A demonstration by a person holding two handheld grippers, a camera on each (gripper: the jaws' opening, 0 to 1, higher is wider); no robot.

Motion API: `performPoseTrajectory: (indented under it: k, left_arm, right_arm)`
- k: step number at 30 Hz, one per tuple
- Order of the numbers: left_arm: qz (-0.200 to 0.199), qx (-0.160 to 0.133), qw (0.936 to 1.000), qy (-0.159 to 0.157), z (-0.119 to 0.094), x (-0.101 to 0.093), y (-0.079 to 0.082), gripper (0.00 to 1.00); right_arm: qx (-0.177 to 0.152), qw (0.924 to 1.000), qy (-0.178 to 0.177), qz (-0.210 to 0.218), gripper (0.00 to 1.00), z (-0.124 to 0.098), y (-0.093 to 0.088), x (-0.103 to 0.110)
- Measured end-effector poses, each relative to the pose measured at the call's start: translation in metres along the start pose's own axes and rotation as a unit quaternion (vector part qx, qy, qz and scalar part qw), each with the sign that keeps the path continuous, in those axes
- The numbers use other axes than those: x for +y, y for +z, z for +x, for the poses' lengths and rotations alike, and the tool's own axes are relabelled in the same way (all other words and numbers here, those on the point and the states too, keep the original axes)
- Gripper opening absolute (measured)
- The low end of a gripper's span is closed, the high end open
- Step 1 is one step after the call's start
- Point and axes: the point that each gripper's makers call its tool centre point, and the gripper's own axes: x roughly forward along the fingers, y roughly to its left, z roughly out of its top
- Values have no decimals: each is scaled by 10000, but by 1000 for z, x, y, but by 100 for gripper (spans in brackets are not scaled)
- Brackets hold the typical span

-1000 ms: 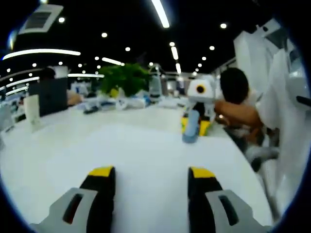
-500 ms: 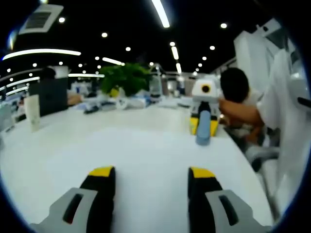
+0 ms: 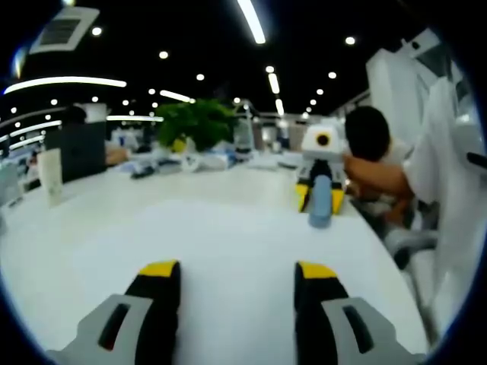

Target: Pick up the paper insert the paper into the punch align the paper edges press the punch to punch holes

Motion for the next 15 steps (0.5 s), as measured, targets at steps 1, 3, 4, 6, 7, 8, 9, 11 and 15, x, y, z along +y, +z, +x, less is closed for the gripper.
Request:
performPoseTrajectory:
  k: [1,3,4,6,7,8,9,11,15]
  left_arm:
    - [5,5,10000,3,0,0,0,63]
    - [23,3,10000,11,-1,1,0,64]
    - [23,-2,10000,17,-1,2,0,64]
    - [-48,-42,10000,23,-2,3,2,63]
    - [-84,-80,9999,19,-3,4,4,64]
    - [-118,-128,9998,8,-4,3,6,64]
    - [-175,-182,9997,17,-5,3,8,64]
    - [-264,-310,9992,27,-8,5,15,63]
    - [58,-310,9995,-1,-8,-7,29,60]
  right_arm:
    - [-39,10000,-66,29,33,-3,1,0]
    - [-196,9994,-275,119,34,-10,6,-3]
    - [-291,9986,-416,162,34,-14,8,-4]
    - [-431,9958,-755,273,34,-24,5,-5]
    - [-460,9949,-842,312,34,-26,3,-4]
    - [-515,9929,-1015,338,34,-31,0,-2]
    - [-606,9909,-1159,326,34,-36,1,0]
    - [-915,9850,-1407,394,34,-46,9,2]
    - [-1756,9570,-2076,1014,34,-70,20,2]
